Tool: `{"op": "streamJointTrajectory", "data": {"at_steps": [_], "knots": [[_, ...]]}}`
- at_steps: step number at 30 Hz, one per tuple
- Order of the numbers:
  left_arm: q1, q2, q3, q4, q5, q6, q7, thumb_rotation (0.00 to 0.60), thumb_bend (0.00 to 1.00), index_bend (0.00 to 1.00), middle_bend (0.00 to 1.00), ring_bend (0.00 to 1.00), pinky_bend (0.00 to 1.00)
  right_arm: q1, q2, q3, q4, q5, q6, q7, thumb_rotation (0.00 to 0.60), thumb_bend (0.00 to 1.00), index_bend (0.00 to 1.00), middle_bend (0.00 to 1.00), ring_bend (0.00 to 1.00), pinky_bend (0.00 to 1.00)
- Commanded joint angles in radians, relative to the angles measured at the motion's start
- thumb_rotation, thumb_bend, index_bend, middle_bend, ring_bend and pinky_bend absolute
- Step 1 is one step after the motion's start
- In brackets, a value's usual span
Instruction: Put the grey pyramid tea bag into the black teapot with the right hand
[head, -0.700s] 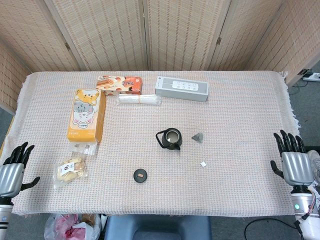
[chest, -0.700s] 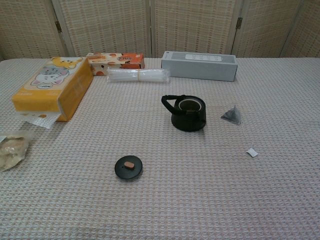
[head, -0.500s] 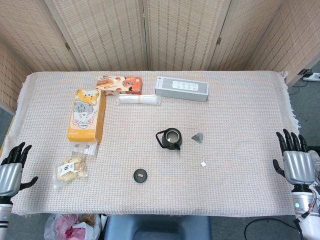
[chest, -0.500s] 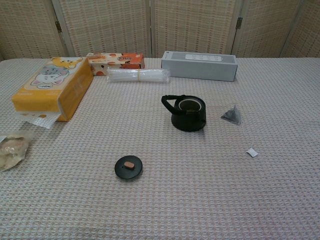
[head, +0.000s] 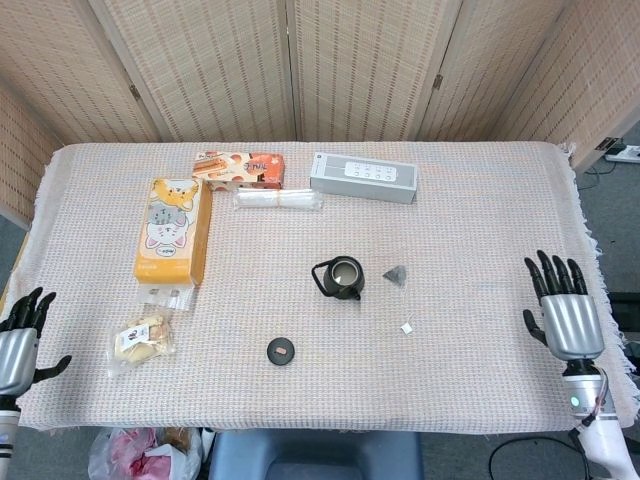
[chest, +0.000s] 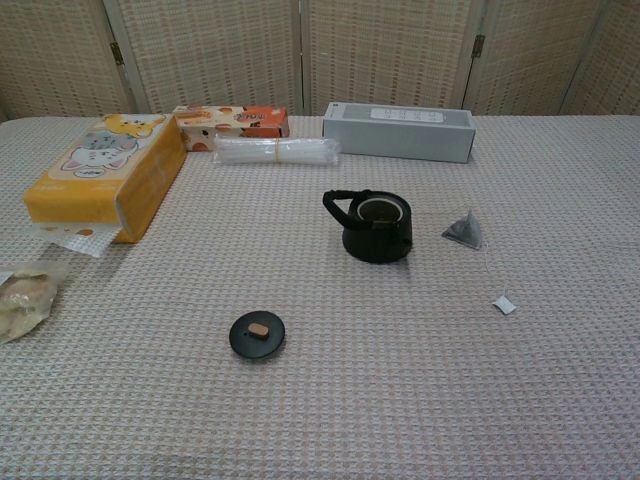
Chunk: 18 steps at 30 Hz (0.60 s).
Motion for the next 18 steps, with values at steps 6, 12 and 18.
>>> {"op": "streamJointTrajectory", "data": {"at_steps": [6, 12, 18], "knots": [[-0.011, 0.004, -0.018, 0.014, -0.061, -0.046, -0.018, 0.600, 0.25, 0.01, 0.00, 0.02, 0.27, 0.149, -0.016, -0.030, -0.020, -0.101, -0.195, 0.068, 0.600, 0.27, 0.33, 0.00, 0.00, 0.00], [-0.004, 0.002, -0.033, -0.006, -0.117, -0.030, 0.025, 0.600, 0.25, 0.01, 0.00, 0.02, 0.27, 0.212, -0.053, -0.053, -0.049, -0.098, -0.304, 0.000, 0.600, 0.26, 0.34, 0.00, 0.00, 0.00], [-0.002, 0.000, -0.044, -0.018, -0.154, -0.018, 0.054, 0.600, 0.25, 0.01, 0.00, 0.02, 0.27, 0.215, -0.096, -0.085, -0.028, -0.109, -0.306, -0.064, 0.600, 0.26, 0.35, 0.00, 0.00, 0.00]]}}
